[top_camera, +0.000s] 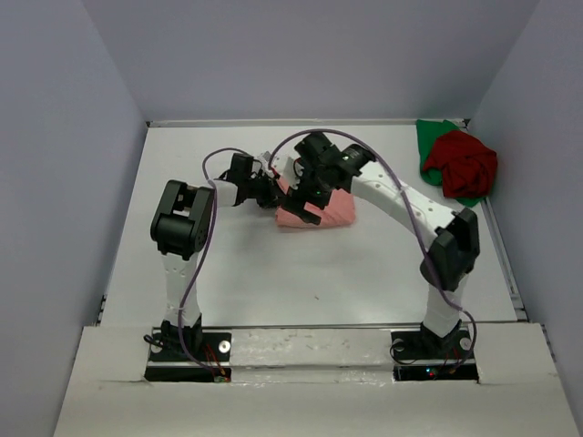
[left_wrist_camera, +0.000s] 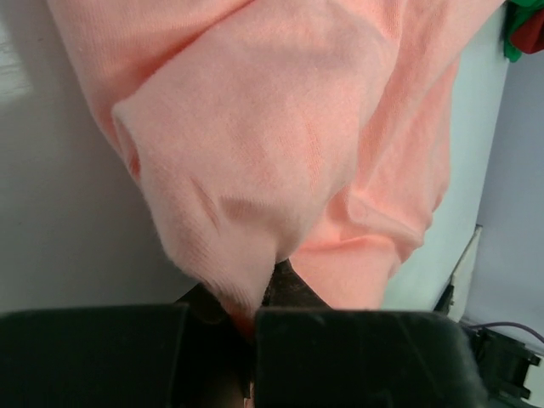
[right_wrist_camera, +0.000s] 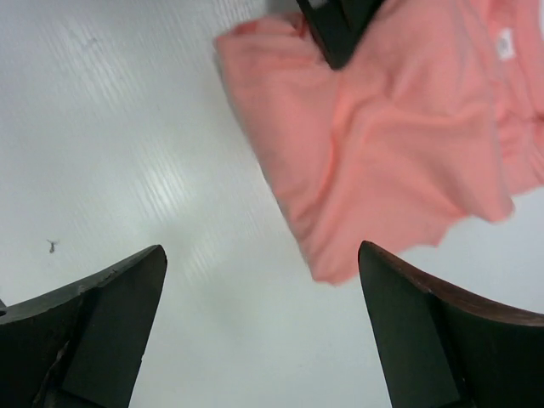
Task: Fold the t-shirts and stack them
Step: Put the neatly folded tshirt into the corner of the board with the left arm
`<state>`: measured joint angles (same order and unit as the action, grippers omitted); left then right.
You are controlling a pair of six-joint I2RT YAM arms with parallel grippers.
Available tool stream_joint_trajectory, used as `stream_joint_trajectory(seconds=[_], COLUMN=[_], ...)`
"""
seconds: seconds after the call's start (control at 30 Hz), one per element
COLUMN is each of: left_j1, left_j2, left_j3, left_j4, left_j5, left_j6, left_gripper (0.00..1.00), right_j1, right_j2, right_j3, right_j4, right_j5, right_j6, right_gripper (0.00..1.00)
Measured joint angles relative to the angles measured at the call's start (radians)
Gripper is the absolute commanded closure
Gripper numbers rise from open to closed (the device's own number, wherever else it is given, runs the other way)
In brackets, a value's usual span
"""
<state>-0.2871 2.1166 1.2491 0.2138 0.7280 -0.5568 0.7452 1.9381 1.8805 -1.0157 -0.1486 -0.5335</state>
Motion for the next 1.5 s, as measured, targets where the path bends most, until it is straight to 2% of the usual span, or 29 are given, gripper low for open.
stream_joint_trajectory(seconds=[0.13, 0.3, 0.4, 0.57, 0.77, 1.07, 1.33, 1.5], left_j1=[0.0, 0.0, 0.003, 0.049, 0.177, 0.382, 0.48, 0.524], left_j2=[-0.037, -0.052, -0.052, -0.051, -0.051, -0.051, -0.05, -0.02], left_j3=[-0.011, 0.024, 0.071, 0.192, 0.326, 0.35, 0.356, 0.416], left_j4=[-0.061, -0.159, -0.243, -0.407, -0.563, -0.635, -0.666, -0.671], left_j5=[-0.058, -0.103, -0.123, -0.163, -0.266, -0.466, -0.614, -0.714], left_j6=[0.07, 0.174, 0.255, 0.401, 0.563, 0.763, 0.914, 1.001], left_gripper=[1.0, 1.0, 1.0, 1.0, 1.0, 1.0, 1.0, 1.0], right_j1=[-0.068, -0.307, -0.399, -0.383, -0.379, -0.385, -0.412, -0.429], right_j2=[-0.235, -0.367, -0.422, -0.479, -0.539, -0.587, -0.627, -0.629], right_j3=[-0.152, -0.281, -0.4, -0.518, -0.58, -0.685, -0.705, -0.711], right_j4=[0.047, 0.167, 0.211, 0.219, 0.236, 0.24, 0.24, 0.241], right_j5=[0.134, 0.224, 0.278, 0.28, 0.264, 0.243, 0.226, 0.208], right_j6=[-0.032, -0.051, -0.058, -0.064, -0.046, -0.008, 0.003, 0.01], right_gripper=[0.01, 0.0, 0.0, 0.0, 0.0, 0.0, 0.0, 0.0])
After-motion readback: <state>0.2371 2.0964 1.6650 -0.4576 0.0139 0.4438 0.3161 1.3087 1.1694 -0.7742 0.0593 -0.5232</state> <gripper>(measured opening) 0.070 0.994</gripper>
